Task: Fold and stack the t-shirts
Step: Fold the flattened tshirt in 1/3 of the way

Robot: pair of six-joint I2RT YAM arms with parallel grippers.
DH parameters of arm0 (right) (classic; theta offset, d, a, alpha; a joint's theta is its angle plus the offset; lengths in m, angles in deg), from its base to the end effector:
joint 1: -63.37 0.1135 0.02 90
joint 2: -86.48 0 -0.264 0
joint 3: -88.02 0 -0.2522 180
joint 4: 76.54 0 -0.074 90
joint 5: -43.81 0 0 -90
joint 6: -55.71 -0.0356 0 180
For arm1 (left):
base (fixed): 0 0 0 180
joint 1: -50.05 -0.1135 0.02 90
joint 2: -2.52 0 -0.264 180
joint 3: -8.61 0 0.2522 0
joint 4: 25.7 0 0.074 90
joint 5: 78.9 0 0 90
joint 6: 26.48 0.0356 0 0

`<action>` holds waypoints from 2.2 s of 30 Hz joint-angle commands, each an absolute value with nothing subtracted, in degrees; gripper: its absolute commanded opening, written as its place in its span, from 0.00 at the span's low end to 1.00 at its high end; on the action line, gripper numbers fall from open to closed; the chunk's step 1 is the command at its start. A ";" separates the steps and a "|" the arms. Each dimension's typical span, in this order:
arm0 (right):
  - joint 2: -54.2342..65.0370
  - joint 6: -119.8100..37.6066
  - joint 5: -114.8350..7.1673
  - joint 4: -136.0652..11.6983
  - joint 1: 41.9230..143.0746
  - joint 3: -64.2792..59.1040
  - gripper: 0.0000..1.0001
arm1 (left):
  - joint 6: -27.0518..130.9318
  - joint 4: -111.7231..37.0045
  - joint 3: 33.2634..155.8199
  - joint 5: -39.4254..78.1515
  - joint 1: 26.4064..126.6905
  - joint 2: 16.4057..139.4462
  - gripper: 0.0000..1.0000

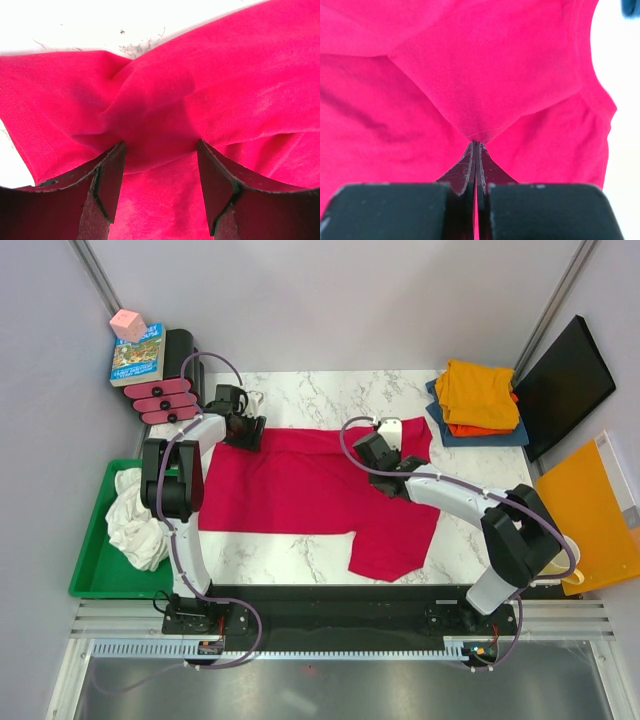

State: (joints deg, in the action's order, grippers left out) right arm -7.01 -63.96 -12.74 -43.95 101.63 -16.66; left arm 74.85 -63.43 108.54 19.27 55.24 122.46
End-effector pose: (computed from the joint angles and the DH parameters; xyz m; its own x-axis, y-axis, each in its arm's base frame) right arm 0.2801 0.1959 0.2180 -0.6486 0.0145 -0.7610 0.0900 0.9943 -0.0578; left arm 0.4448 -0.0455 0.1636 -0.7933 0.2673 -0.5470 0.3273 0.9448 -0.0130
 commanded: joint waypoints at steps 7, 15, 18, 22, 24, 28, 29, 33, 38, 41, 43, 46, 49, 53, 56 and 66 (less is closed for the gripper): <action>-8.17 -70.41 -13.14 -41.95 105.91 -20.57 0.00 | 73.36 -64.69 107.71 20.60 55.67 120.73 0.66; -12.30 -71.38 -12.80 -41.34 109.34 -16.63 0.03 | 73.45 -64.51 108.24 20.42 55.67 121.26 0.68; -11.78 -69.28 -8.85 -40.81 108.90 -12.07 0.37 | 73.01 -64.08 108.42 20.07 55.59 120.04 0.76; -11.34 -64.71 -7.26 -40.02 104.43 -3.44 0.68 | 71.87 -62.93 109.38 20.24 55.59 117.84 0.83; -12.13 -61.81 -6.91 -40.02 101.10 0.78 0.68 | 71.78 -62.84 110.35 20.24 55.59 117.48 0.84; -18.00 -59.25 -9.19 -40.63 94.50 4.74 0.32 | 71.17 -63.02 113.77 18.85 55.50 120.02 0.82; -21.85 -58.81 -9.54 -40.72 93.27 6.31 0.14 | 71.08 -63.02 114.39 18.40 55.50 120.73 0.79; -31.01 -57.32 -11.20 -40.63 88.87 10.36 0.00 | 70.38 -64.25 118.17 14.80 55.41 125.47 0.70; -37.52 -57.58 -13.06 -40.98 87.72 14.40 0.00 | 70.55 -65.30 121.07 13.04 54.88 129.34 0.65; -39.64 -57.84 -14.37 -40.98 87.81 16.25 0.00 | 70.81 -66.09 122.30 12.07 54.53 130.92 0.65; -41.13 -57.84 -14.73 -40.89 87.81 17.48 0.00 | 70.90 -66.53 123.53 11.72 54.18 132.33 0.65; -43.58 -57.93 -14.99 -39.76 87.11 19.50 0.00 | 70.64 -69.59 126.60 11.28 53.57 135.05 0.65; -45.00 -58.72 -15.34 -38.35 85.88 20.39 0.00 | 69.85 -71.63 130.12 11.28 52.69 137.95 0.65; -46.14 -59.69 -16.39 -37.82 83.50 20.74 0.00 | 69.14 -73.56 133.46 11.28 51.37 139.80 0.65; -47.11 -60.13 -17.01 -37.38 81.66 21.71 0.00 | 69.23 -74.79 135.83 11.28 51.37 141.03 0.67; -50.37 -58.37 -19.12 -36.31 79.98 28.21 0.00 | 69.93 -76.91 137.25 14.34 51.37 140.70 0.75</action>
